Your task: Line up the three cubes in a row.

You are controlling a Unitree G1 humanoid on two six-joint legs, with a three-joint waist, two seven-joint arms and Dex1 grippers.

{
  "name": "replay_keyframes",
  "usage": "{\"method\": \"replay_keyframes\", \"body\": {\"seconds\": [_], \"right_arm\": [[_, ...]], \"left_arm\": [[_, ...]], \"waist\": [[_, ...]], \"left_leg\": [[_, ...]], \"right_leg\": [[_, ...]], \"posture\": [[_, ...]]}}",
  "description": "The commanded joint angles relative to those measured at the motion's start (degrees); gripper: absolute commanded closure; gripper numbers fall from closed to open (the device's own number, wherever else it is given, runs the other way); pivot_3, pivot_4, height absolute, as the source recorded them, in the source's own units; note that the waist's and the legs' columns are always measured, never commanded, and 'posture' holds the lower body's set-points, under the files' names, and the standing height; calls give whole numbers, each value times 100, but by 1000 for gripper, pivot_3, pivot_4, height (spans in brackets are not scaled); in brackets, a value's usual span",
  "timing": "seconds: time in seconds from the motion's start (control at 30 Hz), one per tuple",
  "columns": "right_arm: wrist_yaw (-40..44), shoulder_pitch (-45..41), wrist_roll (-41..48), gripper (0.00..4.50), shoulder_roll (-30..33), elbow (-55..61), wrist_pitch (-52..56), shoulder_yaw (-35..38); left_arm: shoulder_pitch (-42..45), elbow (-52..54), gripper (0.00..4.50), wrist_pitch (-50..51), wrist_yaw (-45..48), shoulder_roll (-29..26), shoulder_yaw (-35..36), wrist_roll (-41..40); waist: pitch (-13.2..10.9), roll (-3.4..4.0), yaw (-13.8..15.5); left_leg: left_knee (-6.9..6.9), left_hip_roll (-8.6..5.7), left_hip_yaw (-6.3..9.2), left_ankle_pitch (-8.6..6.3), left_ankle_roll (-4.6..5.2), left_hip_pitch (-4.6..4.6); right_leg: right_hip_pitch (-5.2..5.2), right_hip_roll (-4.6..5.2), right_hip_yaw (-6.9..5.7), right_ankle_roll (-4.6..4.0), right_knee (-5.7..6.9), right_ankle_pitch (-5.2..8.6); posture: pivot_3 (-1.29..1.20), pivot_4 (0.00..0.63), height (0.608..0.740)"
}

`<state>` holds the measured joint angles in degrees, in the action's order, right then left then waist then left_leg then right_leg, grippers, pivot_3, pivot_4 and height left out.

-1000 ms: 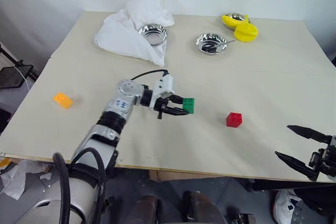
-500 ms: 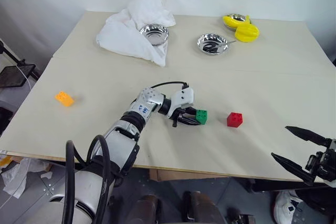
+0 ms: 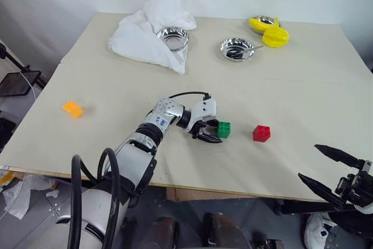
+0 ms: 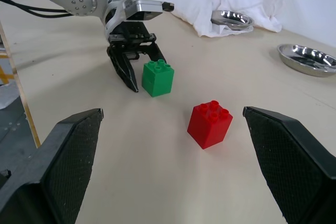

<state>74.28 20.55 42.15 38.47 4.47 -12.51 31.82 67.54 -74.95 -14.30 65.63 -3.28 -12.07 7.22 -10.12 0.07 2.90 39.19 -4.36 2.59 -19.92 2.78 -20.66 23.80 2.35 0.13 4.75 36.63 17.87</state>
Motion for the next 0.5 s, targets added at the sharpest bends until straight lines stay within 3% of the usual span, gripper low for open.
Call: {"method": "replay_keyframes", "body": {"seconds": [0.03,0.2,0.33,0.5], "right_arm": [[40,-78,10,0,-31,116,-54,82],[202,-488,6,0,15,22,60,-180],[390,-1087,3,0,83,-225,281,-540],[789,-2154,-196,0,40,-979,348,-1083]], "left_arm": [[96,105,170,-292,-53,-59,216,-76],[-159,562,28,-755,905,-634,728,-640],[-1002,1785,28,-654,1988,-1450,1198,-1441],[-2941,4438,28,87,1282,-2550,2121,-2287]], "waist": [[0,0,-1],[-1,-1,-85],[1,2,-187],[1,2,-313]], "left_leg": [[0,0,0,0,0,0],[0,0,-4,3,-6,1],[-1,1,-4,9,-17,5],[-1,7,-4,11,-22,15]], "right_leg": [[1,0,0,0,1,0],[11,0,1,0,18,0],[14,0,2,-3,30,1],[13,-1,5,-13,39,1]], "posture": [[0,150,740],[0,150,740],[0,150,740],[0,150,740]]}}
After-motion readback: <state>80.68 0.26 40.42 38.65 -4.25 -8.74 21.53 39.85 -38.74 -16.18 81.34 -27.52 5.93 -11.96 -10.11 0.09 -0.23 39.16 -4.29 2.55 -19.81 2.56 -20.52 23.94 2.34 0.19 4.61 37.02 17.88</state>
